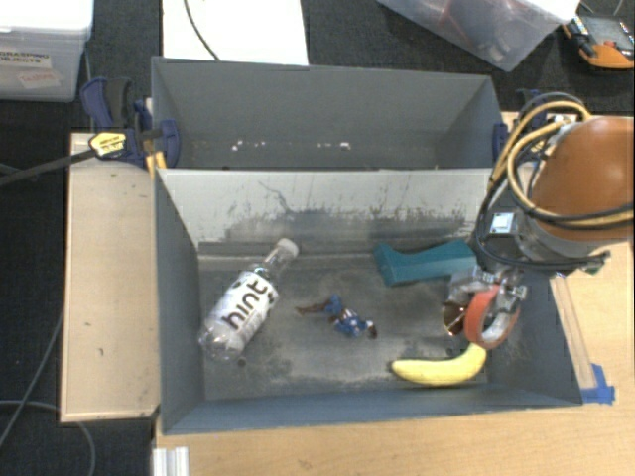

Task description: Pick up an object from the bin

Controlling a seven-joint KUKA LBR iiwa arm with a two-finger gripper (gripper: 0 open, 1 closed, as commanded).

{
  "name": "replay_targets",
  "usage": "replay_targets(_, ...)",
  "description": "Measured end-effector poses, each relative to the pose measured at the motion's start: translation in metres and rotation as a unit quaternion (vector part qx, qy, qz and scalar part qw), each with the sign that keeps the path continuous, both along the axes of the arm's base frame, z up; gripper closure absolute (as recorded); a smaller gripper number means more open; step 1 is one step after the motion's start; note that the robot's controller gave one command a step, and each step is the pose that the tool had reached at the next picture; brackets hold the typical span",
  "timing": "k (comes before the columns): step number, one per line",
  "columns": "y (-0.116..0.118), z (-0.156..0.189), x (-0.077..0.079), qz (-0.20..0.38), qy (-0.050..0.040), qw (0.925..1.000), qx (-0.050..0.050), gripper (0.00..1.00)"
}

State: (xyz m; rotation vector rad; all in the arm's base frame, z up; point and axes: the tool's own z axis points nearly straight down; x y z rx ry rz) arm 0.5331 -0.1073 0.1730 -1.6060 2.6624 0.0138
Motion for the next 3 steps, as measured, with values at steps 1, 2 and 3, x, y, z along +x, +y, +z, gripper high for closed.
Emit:
replay_targets(1, 0.009, 0.084, 0.0, -0.009, 0.0071, 0.9999, 0.002, 1.0)
replay_targets(2, 0.002, 0.043, -0.001, 0.003, -0.0008, 1.0, 0.0, 1.0)
replay_targets(3, 0.007, 0.038, 0.011, 0.047, 0.0004, 0.9989, 0.001, 1.0)
